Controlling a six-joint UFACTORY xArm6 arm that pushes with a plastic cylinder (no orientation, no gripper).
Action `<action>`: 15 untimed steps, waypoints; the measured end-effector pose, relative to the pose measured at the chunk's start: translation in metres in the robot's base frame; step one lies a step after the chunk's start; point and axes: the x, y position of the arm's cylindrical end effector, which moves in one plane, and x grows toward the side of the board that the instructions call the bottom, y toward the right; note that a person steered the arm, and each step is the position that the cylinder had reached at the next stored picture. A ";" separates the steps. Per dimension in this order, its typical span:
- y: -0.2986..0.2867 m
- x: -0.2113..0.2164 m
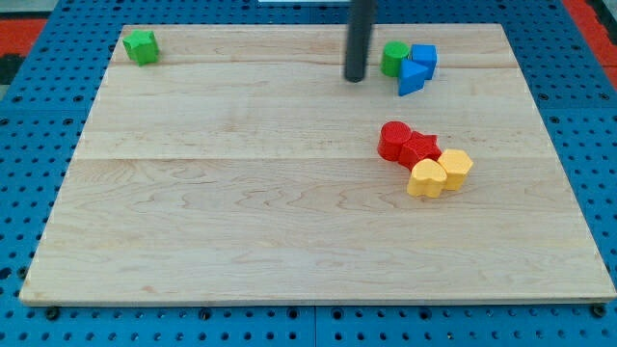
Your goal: Move green star closer to the green circle
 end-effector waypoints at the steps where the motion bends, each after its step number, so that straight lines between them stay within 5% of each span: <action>1: -0.096 0.003; 3: -0.320 0.003; 5: -0.302 -0.083; 7: -0.105 -0.058; 8: -0.081 -0.049; 10: -0.198 -0.049; 11: -0.209 -0.025; 13: -0.061 -0.020; 14: -0.148 -0.013; 15: -0.167 0.012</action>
